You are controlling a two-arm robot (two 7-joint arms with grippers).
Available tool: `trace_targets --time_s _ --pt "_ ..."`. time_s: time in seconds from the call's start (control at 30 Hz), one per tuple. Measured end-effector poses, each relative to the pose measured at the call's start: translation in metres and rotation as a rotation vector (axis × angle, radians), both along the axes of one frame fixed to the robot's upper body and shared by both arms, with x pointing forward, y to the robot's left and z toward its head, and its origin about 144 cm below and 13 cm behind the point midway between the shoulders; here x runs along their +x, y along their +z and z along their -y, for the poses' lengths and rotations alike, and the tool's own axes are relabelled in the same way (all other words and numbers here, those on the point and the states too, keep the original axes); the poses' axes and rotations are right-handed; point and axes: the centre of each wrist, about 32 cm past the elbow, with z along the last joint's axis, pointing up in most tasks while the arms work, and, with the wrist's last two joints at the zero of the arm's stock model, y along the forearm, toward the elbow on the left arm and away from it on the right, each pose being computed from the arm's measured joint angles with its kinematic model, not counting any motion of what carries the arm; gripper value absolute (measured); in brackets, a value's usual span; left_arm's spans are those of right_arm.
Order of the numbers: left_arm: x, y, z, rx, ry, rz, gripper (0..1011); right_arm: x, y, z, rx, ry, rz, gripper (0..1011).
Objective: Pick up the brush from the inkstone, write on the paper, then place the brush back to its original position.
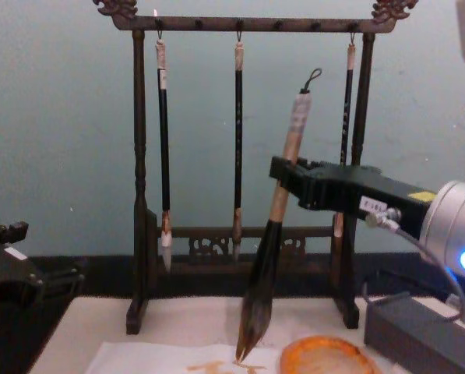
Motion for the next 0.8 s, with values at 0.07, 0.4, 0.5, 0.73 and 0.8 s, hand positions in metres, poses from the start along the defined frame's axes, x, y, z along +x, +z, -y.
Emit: trace_targets --time_s 0.07,0.4,0.5,0.73,0.8 --pt "0.0 0.0 0.0 0.0 0.0 0.0 1010 -0.0014 -0.0008 -0.0017 -0.008 0.0 -0.002 172" --pt "0.0 0.0 0.0 0.0 0.0 0.0 1009 -0.0047 -0.0044 -0.006 -0.022 -0.012 -0.012 172" --pt "0.0 0.0 0.0 0.0 0.0 0.0 1010 -0.005 -0.0047 -0.0064 -0.025 -0.016 -0.012 172" --pt "0.0 0.0 0.0 0.0 0.0 0.0 1010 -0.0058 -0.0044 -0.0077 -0.026 -0.018 -0.013 172" --pt "0.0 0.0 -0.0001 0.0 0.0 0.0 1010 -0.0057 -0.0044 -0.0079 -0.025 -0.018 -0.013 172"
